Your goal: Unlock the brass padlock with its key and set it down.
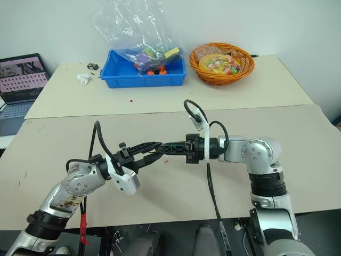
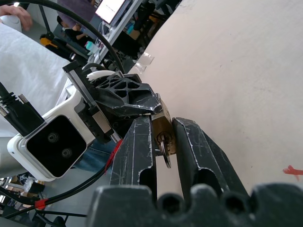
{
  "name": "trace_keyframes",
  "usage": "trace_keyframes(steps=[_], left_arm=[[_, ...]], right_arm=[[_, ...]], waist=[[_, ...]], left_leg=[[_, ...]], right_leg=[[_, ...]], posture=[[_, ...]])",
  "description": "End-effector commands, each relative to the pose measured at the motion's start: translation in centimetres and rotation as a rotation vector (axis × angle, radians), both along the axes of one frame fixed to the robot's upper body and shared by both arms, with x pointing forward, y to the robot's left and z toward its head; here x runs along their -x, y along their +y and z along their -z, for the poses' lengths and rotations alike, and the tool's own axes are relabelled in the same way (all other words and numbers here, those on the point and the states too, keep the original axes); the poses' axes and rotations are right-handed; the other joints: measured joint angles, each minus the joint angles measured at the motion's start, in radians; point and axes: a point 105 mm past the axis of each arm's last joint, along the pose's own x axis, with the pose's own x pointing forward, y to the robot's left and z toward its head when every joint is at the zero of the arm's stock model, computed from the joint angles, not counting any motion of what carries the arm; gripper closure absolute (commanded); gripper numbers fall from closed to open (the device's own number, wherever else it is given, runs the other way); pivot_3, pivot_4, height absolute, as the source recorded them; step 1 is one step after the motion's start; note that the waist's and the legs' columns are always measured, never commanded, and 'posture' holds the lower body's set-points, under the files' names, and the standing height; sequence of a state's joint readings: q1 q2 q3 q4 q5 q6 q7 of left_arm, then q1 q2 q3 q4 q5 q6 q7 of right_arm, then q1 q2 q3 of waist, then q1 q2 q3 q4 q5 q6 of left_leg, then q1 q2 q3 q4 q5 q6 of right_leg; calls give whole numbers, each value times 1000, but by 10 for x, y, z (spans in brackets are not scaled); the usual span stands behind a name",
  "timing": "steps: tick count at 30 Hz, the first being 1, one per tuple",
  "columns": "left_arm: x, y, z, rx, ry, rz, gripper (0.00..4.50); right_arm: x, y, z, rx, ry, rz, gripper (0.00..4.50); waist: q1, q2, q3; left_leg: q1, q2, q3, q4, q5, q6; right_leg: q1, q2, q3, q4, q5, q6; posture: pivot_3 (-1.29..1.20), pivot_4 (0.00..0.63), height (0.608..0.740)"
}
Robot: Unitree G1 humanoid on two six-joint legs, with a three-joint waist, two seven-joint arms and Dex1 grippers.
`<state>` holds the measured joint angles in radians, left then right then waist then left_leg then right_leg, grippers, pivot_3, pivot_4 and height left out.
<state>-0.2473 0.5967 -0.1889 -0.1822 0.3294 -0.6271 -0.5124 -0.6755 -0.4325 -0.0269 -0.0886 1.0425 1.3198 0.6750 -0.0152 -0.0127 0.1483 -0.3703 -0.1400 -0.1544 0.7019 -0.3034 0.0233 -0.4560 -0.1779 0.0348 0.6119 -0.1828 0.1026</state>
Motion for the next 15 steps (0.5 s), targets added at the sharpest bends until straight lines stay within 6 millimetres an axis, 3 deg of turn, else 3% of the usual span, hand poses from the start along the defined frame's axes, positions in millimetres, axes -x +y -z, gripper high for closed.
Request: trace_keyframes(steps=[1,5,7,12,15], left_arm=[[4,-2,-7,9,-28,6,3672],[3,-2,-8,20,-27,5,3672],[3,-1,-10,26,-29,3,2646],[2,0,-9,17,-28,-7,885],[3,1,-12,31,-32,-5,885]], right_arm=[[6,2,-13,-40,-40,-33,4299],[6,2,-13,-42,-36,-30,4299],[5,2,-13,-45,-33,-27,4299],[1,0,-11,-44,-21,-4,4299],[-8,-4,-10,-41,-17,35,4299]], waist=[[0,0,0],[0,0,0],[0,0,0],[0,0,0],[0,0,0]], left_leg=[[0,0,0,0,0,0],[0,0,0,0,0,0],[0,0,0,0,0,0],[0,0,0,0,0,0],[0,0,0,0,0,0]], right_leg=[[0,0,0,0,0,0],[0,0,0,0,0,0],[0,0,0,0,0,0],[0,0,0,0,0,0],[0,0,0,0,0,0]], posture=[[0,150,740],[0,150,740],[0,150,740],[0,150,740],[0,150,740]])
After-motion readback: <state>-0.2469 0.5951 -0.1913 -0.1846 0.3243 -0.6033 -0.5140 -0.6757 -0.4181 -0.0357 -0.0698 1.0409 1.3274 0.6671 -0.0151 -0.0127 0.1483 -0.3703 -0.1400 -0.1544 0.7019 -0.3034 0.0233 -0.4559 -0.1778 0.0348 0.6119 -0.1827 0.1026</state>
